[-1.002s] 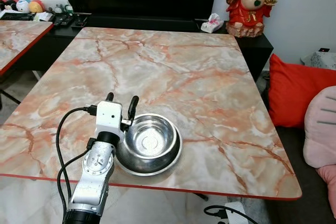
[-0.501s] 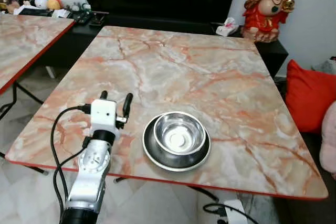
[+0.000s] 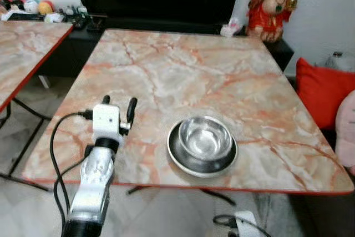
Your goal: Setting the table
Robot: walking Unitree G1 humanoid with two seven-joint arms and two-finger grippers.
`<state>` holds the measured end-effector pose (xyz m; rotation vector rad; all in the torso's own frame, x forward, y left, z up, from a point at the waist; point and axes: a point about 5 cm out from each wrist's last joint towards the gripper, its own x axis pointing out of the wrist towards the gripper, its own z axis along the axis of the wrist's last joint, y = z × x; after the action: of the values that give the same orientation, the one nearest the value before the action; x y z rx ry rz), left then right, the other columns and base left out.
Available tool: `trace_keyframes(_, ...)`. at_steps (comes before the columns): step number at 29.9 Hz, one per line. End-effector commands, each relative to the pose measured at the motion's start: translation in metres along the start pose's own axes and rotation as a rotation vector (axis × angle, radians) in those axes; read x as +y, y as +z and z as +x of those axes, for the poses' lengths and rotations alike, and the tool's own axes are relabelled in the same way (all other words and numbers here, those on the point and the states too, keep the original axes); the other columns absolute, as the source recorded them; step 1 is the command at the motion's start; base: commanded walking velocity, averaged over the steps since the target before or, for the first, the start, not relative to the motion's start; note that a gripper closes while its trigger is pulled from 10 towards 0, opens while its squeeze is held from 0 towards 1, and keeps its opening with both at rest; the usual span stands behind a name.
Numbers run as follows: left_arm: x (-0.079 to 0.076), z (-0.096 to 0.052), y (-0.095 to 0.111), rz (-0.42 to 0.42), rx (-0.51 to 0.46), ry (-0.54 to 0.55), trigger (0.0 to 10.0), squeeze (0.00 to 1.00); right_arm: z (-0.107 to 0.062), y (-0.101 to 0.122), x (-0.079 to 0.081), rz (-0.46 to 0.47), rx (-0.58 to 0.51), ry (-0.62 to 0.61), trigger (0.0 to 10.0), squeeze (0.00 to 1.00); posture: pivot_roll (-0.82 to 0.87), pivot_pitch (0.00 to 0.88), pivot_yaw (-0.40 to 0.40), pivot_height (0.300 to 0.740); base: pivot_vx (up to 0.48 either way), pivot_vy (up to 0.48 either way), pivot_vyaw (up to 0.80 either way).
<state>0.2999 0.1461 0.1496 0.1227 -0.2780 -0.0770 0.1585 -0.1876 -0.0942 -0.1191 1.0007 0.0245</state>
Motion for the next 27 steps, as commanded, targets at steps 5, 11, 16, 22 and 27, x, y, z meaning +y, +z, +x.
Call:
trace_keyframes(5, 0.0055, 0.001, 0.0032, 0.009, -0.013, 0.01, 10.0, 0.0, 0.0004, 0.0003, 0.0062, 0.016, 0.0, 0.012, 10.0, 0.0, 0.11, 0.0, -0.031, 0.74, 0.0, 0.294, 0.0)
trace_keyframes(11, 0.0053, 0.0014, 0.0045, 0.007, -0.016, 0.013, 10.0, 0.0, 0.0004, 0.0004, 0.0059, 0.014, -0.001, 0.014, 10.0, 0.0, 0.12, 0.0, -0.032, 0.74, 0.0, 0.294, 0.0)
trace_keyframes(16, 0.0057, 0.0019, 0.0055, 0.006, -0.019, 0.015, 10.0, 0.0, 0.0004, 0.0006, 0.0056, 0.012, -0.001, 0.014, 10.0, 0.0, 0.12, 0.0, -0.032, 0.74, 0.0, 0.293, 0.0)
trace_keyframes(22, 0.0054, 0.0016, 0.0058, 0.005, -0.019, 0.015, 10.0, 0.0, 0.0004, 0.0004, 0.0054, 0.008, 0.0, 0.015, 10.0, 0.0, 0.12, 0.0, -0.032, 0.74, 0.0, 0.29, 0.0)
trace_keyframes(27, 0.005, 0.002, 0.0061, 0.005, -0.02, 0.012, 10.0, 0.0, 0.0004, 0.0003, 0.0055, 0.006, 0.0, 0.016, 10.0, 0.0, 0.12, 0.0, -0.032, 0.74, 0.0, 0.29, 0.0)
